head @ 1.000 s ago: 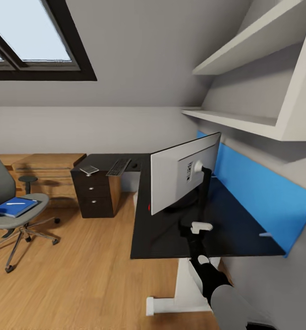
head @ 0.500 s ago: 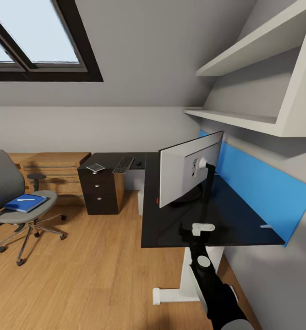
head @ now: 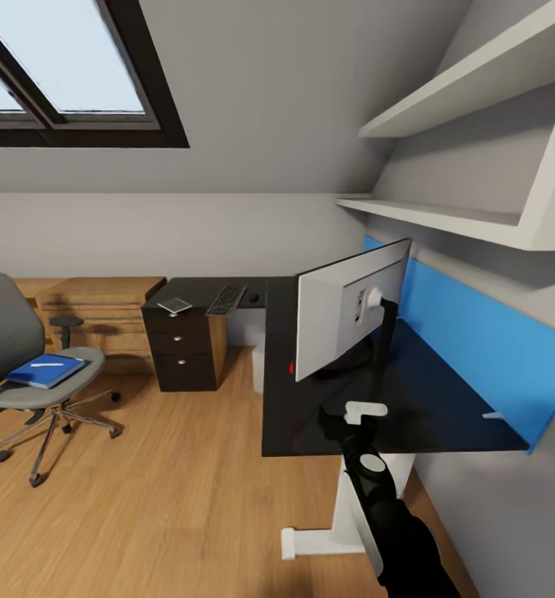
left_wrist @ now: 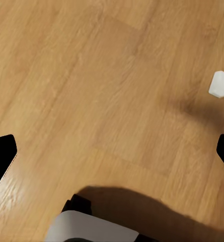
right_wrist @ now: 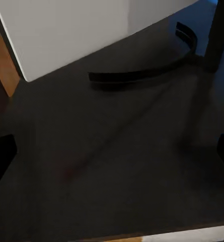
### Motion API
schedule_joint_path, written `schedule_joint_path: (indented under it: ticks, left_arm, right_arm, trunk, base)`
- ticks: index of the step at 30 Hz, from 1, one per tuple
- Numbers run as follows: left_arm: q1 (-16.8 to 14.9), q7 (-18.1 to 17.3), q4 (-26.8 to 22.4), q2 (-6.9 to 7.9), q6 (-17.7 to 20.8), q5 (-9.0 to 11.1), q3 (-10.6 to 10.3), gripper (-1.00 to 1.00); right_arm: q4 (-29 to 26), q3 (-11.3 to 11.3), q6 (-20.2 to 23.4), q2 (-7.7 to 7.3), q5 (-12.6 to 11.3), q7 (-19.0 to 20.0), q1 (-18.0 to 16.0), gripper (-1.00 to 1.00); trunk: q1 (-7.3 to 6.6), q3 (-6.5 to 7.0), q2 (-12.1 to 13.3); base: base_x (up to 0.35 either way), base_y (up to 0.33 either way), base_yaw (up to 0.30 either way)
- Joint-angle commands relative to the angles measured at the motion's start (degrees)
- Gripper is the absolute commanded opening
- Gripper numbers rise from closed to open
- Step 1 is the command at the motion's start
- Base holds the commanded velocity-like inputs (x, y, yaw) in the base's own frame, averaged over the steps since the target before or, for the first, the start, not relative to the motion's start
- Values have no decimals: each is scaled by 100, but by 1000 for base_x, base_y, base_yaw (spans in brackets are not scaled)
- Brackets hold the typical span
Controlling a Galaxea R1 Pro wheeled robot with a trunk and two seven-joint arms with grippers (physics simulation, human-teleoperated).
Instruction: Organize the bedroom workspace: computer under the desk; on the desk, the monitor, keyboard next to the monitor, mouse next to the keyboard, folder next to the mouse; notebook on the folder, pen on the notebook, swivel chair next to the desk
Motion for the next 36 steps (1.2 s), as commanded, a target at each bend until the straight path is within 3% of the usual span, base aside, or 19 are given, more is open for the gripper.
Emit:
schedule_joint_path:
  ticks: [1,9,14,18,20,21,28,36]
  left_arm:
    - [0,-6,-9,-5,35,49,12,100]
    - [0,-6,30,-7,1,48,3,100]
    - [0,-6,58,-12,-66,48,-1,100]
    - [0,-6,68,-14,-81,48,-8,100]
    - [0,-6,73,-15,-85,48,-12,100]
    - [0,-6,78,-15,-87,48,-14,100]
    - [0,-12,81,-16,-88,48,-19,100]
    - [0,-15,96,-16,-89,46,-77,100]
  right_arm:
    - [-39,11,13,0,-13,-34,18,100]
    - [-235,56,-740,0,-26,-53,229,100]
    - [-225,210,-1434,0,-25,-309,320,100]
    - [-211,517,-1872,0,-20,-810,372,100]
    - [-204,735,-2057,0,-12,-1131,387,100]
    - [-198,966,-2179,0,-5,-1444,398,100]
    - [-199,1131,-2259,0,2,-1655,426,100]
    - [-211,1146,-2294,0,97,-1707,466,100]
  trunk:
    - [3,-5,-3]
    - [3,-5,-3]
    - [3,-5,-3]
    - [3,-5,-3]
    - [3,-5,-3]
    - [3,-5,-3]
    - [3,-5,-3]
    - [3,-5,-3]
  base:
    - [233,179,0]
    - [255,195,0]
    - [262,208,0]
    - [264,220,0]
    - [238,174,0]
    - [98,65,0]
    - [72,27,0]
    - [152,2,0]
